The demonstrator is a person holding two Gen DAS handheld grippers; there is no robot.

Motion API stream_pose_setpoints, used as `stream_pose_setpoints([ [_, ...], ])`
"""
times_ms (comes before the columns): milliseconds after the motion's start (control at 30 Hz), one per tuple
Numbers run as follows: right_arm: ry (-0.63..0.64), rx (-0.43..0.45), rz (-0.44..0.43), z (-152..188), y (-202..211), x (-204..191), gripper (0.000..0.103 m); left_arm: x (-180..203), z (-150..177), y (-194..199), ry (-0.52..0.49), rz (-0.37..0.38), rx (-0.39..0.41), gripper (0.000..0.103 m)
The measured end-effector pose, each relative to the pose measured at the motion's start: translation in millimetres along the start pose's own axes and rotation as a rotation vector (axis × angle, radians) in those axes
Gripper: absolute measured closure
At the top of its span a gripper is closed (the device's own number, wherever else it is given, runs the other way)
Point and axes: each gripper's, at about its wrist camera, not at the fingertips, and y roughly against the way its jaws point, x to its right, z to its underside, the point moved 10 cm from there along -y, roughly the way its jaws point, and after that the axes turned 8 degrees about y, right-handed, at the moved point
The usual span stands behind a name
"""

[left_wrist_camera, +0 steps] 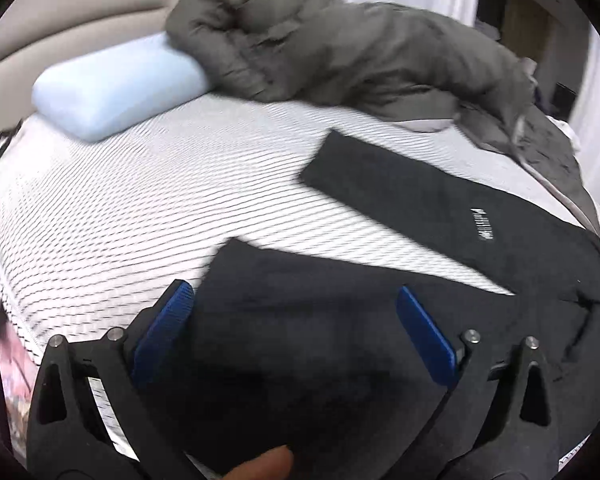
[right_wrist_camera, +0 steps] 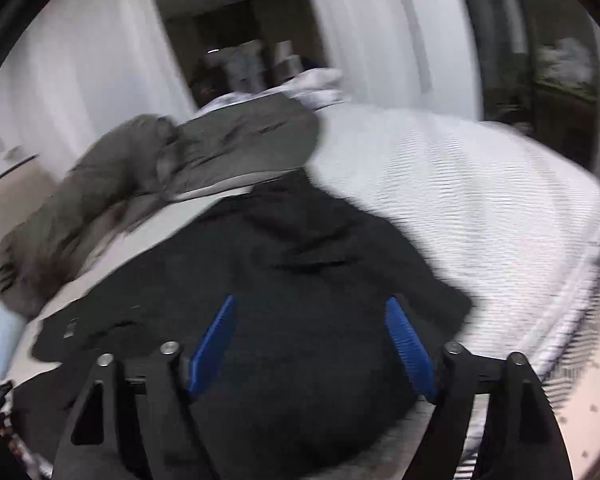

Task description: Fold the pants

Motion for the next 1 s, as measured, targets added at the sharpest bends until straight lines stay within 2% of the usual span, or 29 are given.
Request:
stream_pose_setpoints([
  [133, 0.034, 0.008, -0.106, 5.9, -21.4, -42.5, 0.022, -41.5, 4.8, -14.9, 0.009, -0.054, -0.076, 0.019],
  [200, 0.074, -0.037, -0.113, 7.5, -43.6, -61.3, 0.022, -50.1, 13.0, -30.3, -0.023, -0.077, -0.146, 0.023],
  [267, 0.114, -0.037, -0.120, 2.5, -59.4, -78.1, 0.022, -47.7, 16.4, -36.7, -0.080, -0.054, -0.166, 0.046],
  [300, 0.132, -0.040, -0.114, 3.6, -60.8, -84.4, 0.022, -44.3, 15.6, -35.5, -0.096, -0.042, -0.164, 0.065],
  [333, 0.142, -0.044, -0.111, 0.1, -71.8, -88.6, 0.022, -42.1, 12.4, -31.6, -0.103, -0.042, -0.148, 0.073],
  [400, 0.170, -0.042, -0.107, 1.1, -72.7, -95.4, 0.022, -39.7, 2.7, -24.6, -0.114, -0.045, -0.106, 0.081],
  [433, 0.176, -0.041, -0.101, 2.8, -80.1, -96.3, 0.022, -42.2, -0.5, -24.5, -0.103, -0.040, -0.102, 0.081],
  [467, 0.179, -0.038, -0.089, 8.2, -70.8, -83.7, 0.022, -46.7, -1.9, -28.3, -0.081, -0.038, -0.118, 0.081],
  [567, 0.145, -0.042, -0.076, 14.5, -61.7, -60.5, 0.022, -51.9, -1.8, -29.2, -0.080, -0.069, -0.130, 0.068],
  [600, 0.123, -0.042, -0.072, 15.2, -60.5, -54.8, 0.022, -53.0, -4.8, -19.8, -0.085, -0.089, -0.107, 0.058],
  [633, 0.099, -0.041, -0.071, 15.1, -58.9, -49.2, 0.022, -52.3, -6.5, -12.4, -0.091, -0.091, -0.095, 0.042],
  [700, 0.060, -0.032, -0.081, 12.2, -52.9, -37.2, 0.022, -30.0, -11.3, 10.7, -0.089, -0.038, -0.050, 0.018],
  [767, 0.035, -0.021, -0.090, 9.2, -49.2, -33.9, 0.019, -9.9, -17.0, 25.1, -0.077, 0.044, -0.021, 0.013],
  [833, 0.018, -0.014, -0.099, 8.1, -46.2, -34.3, 0.017, 13.9, -18.3, 23.7, -0.062, 0.111, -0.057, 0.011],
  [933, 0.021, -0.025, -0.104, 7.8, -50.1, -38.9, 0.017, 61.7, -13.3, -10.1, -0.048, 0.198, -0.197, 0.011],
  [1000, 0.035, -0.034, -0.102, 8.2, -52.4, -43.1, 0.017, 88.2, -6.9, -38.3, -0.022, 0.215, -0.294, 0.016],
])
